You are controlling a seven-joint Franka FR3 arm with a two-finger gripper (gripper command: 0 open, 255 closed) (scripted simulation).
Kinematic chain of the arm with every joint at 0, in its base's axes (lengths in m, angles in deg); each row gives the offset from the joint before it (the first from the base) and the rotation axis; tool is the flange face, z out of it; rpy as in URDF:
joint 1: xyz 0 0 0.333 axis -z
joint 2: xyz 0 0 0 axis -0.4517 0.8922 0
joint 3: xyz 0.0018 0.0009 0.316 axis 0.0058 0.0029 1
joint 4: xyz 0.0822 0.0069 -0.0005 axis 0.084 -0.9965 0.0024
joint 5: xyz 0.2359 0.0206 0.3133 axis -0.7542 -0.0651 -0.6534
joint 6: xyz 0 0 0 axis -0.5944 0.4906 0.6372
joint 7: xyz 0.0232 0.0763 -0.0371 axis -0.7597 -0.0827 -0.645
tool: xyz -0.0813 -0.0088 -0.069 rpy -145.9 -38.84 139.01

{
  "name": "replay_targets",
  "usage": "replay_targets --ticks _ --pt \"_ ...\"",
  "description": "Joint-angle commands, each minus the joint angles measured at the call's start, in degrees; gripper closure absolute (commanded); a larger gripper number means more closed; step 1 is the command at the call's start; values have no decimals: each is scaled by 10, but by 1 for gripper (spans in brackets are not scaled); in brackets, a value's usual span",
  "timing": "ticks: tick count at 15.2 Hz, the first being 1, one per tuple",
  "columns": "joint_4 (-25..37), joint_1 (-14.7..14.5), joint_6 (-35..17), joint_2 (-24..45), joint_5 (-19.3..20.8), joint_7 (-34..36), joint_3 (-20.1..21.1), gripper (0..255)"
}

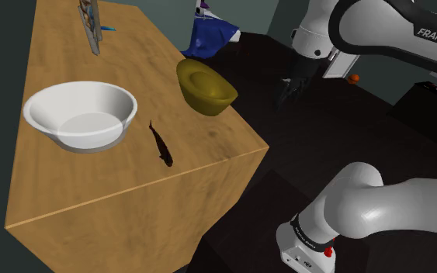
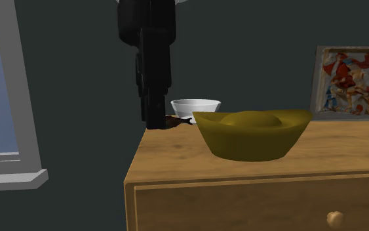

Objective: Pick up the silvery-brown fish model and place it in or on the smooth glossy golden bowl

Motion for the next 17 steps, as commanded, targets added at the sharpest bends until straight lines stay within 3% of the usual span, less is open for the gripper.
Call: replay_targets --ticks 1,10,17 --pt "0 0 0 0 0 0 0 0" --pt "59 -23 -26 108 -78 141 105 0" --pt "143 -31 -46 223 -109 249 179 0"
